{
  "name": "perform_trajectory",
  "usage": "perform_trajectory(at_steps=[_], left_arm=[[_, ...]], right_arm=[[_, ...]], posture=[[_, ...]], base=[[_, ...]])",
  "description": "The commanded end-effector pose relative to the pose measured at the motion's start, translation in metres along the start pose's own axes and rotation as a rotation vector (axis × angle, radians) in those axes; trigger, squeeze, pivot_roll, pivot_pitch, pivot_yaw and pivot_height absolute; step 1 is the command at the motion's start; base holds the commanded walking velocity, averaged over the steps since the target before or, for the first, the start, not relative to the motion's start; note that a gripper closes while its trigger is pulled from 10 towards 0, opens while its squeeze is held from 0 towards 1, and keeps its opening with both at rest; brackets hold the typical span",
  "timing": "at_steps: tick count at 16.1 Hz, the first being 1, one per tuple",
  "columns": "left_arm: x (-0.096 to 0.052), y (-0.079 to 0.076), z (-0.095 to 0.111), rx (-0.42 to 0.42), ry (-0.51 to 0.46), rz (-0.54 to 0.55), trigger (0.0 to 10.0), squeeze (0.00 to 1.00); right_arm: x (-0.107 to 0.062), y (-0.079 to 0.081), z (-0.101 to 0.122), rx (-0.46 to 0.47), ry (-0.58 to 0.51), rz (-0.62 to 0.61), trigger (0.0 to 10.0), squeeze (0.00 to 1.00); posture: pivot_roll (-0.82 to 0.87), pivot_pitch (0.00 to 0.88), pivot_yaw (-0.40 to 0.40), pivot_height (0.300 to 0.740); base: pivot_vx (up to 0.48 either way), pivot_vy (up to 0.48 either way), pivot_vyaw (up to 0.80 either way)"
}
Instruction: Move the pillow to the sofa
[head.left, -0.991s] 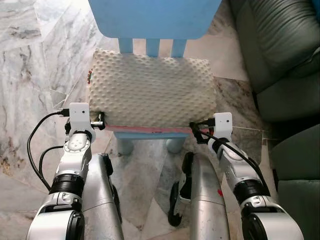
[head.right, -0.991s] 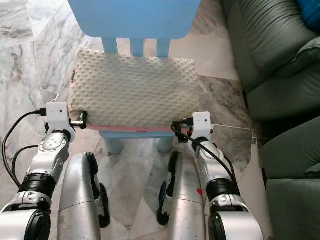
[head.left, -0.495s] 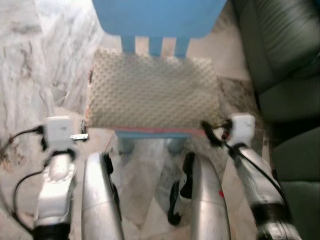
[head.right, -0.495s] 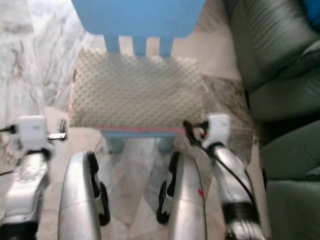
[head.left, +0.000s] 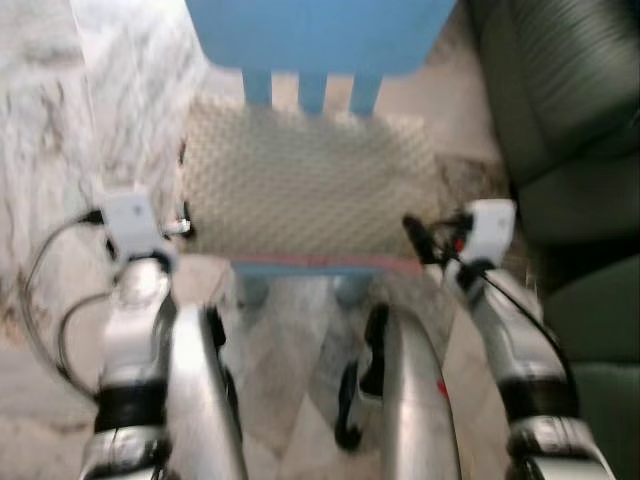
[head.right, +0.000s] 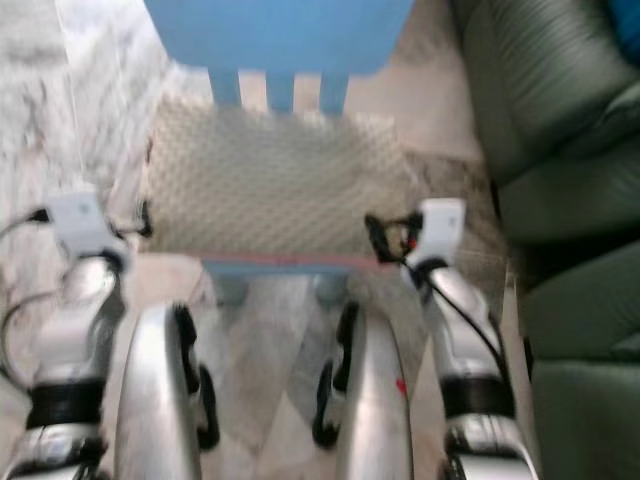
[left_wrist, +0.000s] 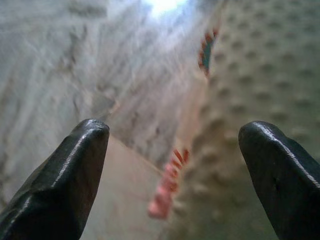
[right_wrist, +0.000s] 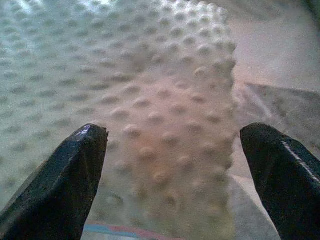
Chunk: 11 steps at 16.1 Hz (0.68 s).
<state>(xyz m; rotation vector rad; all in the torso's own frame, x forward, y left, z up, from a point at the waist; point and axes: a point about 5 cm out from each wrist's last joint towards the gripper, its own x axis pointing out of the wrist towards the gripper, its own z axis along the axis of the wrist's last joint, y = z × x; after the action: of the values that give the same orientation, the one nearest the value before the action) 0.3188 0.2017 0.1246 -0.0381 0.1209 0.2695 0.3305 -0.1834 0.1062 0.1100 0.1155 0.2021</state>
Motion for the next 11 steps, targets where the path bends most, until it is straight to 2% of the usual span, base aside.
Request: perform_trajectory(at_steps=[1, 3, 5, 6, 7, 8, 9, 10, 11], left_arm=[[0.002, 0.003, -0.016, 0.001, 0.047, 0.019, 10.0, 0.0], [0.008, 0.0, -0.031, 0.022, 0.078, 0.006, 10.0, 0.0], [0.012, 0.001, -0.057, 0.057, 0.142, -0.006, 10.0, 0.0], [0.012, 0.002, -0.069, 0.016, 0.184, 0.001, 10.0, 0.0], [0.011, 0.002, -0.075, -0.003, 0.205, 0.008, 9.6, 0.0], [0.01, -0.001, -0.082, -0.022, 0.225, 0.0, 2.5, 0.0], [0.01, -0.004, -0.082, -0.029, 0.209, -0.019, 0.0, 0.0], [0.01, -0.007, -0.083, -0.031, 0.191, -0.034, 0.0, 0.0], [0.01, -0.009, -0.083, -0.082, 0.171, -0.039, 0.0, 0.0]], right_arm=[[0.0, -0.006, -0.015, 0.007, 0.053, -0.036, 10.0, 0.0], [0.007, -0.002, -0.021, 0.026, 0.081, -0.029, 10.0, 0.0], [0.009, 0.007, -0.043, 0.033, 0.161, -0.035, 10.0, 0.0], [0.008, 0.011, -0.056, 0.064, 0.202, -0.042, 6.0, 0.0], [0.007, 0.014, -0.062, 0.079, 0.22, -0.036, 0.0, 0.0], [0.005, 0.018, -0.069, 0.094, 0.237, -0.029, 0.0, 0.0], [0.003, 0.019, -0.072, 0.107, 0.244, -0.035, 0.0, 0.0], [0.002, 0.019, -0.075, 0.122, 0.251, -0.041, 0.0, 0.0], [0.002, 0.02, -0.077, 0.126, 0.253, -0.038, 0.0, 0.0]], posture=[[-0.04, 0.377, -0.108, 0.552], [-0.04, 0.377, -0.115, 0.552], [-0.05, 0.377, -0.115, 0.552], [-0.06, 0.383, -0.117, 0.552], [-0.06, 0.384, -0.121, 0.552], [-0.06, 0.384, -0.121, 0.552], [-0.06, 0.384, -0.121, 0.552], [-0.06, 0.38, -0.123, 0.552], [-0.06, 0.38, -0.123, 0.552]], base=[[0.0, 0.0, 0.0], [0.0, 0.0, 0.0], [0.0, 0.0, 0.0], [0.0, 0.0, 0.0], [0.0, 0.0, 0.0], [0.0, 0.0, 0.0], [0.0, 0.0, 0.0], [0.0, 0.0, 0.0], [0.0, 0.0, 0.0]])
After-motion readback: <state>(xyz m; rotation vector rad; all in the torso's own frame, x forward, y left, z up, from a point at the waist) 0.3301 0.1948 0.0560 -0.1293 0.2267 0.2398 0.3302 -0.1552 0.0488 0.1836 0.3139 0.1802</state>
